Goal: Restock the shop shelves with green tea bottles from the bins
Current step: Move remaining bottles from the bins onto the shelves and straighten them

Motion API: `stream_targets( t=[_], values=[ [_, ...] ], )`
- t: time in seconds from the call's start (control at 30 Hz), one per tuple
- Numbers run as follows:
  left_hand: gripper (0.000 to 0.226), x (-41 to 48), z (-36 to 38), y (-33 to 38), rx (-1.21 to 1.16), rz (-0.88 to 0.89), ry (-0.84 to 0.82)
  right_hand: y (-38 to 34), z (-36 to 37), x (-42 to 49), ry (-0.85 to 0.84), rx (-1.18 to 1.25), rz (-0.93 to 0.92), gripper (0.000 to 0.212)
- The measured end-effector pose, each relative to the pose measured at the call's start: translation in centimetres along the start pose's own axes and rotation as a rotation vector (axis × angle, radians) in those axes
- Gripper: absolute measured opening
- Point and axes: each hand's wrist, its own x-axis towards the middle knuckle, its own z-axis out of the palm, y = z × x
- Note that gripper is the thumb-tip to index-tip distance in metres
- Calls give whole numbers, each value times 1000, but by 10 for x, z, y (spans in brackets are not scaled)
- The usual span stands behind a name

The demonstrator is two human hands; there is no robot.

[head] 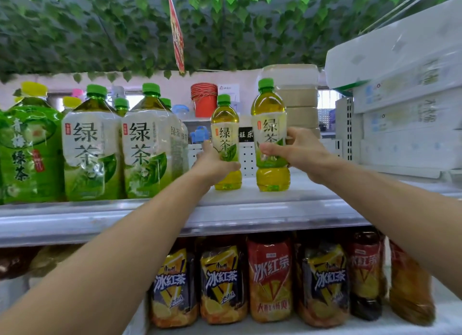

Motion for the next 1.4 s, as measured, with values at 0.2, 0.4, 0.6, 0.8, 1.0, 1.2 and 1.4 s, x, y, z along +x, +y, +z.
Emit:
stream_targets(
  t=[0.2, 0.4, 0.6, 0.8, 1.0, 1.2, 1.4],
  values=[
    [88, 14, 3, -3, 161, 40, -19, 12, 11, 21, -49, -57, 68, 19],
    [87, 16, 3, -6, 215, 83, 0, 13, 31, 38, -57, -104, 110, 33],
    [78, 19, 4, -9, 257, 70, 70, 15, 42, 45, -57, -122, 112, 36],
    [86, 7, -1, -4, 317, 81, 60, 15, 44, 36, -93, -260, 93, 48],
    [79, -41, -5, 8, 603, 337, 255, 7, 26, -20, 85, -730, -162, 66],
    [56, -125, 19, -15, 656, 632, 476, 14, 4, -102, 258, -892, -520, 47],
    [45, -207, 67, -45, 595, 693, 470, 46, -21, -185, 233, -869, -578, 40]
  ],
)
